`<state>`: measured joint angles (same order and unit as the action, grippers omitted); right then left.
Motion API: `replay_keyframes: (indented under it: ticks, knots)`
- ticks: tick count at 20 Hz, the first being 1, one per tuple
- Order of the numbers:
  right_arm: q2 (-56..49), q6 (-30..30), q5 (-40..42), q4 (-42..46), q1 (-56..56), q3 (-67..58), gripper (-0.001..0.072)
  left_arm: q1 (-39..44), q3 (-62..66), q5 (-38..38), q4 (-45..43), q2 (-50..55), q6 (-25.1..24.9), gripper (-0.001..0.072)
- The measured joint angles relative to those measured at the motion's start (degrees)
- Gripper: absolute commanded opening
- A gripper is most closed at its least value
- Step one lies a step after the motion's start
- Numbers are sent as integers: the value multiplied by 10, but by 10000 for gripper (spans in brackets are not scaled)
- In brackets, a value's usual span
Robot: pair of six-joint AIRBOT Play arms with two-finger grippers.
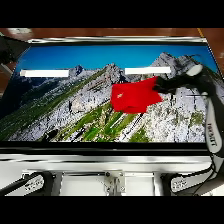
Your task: Fold the shirts.
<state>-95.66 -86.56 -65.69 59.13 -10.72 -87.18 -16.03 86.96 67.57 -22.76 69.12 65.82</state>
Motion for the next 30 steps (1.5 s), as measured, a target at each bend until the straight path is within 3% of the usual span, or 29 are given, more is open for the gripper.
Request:
replay_keyframes:
  ticks: [6,14,24,30]
  knots:
    - [49,-27,-68,91,-254,1,70,60,0,-37,1,-2,27,38]
    - [70,-39,-124,143,-504,81,70,177,0,-107,2,-2,12,38]
    - [156,-41,-79,99,-607,295,70,218,0,-146,1,1,8,37]
    - [209,-50,-92,172,-612,360,77,221,0,-159,-6,1,0,38]
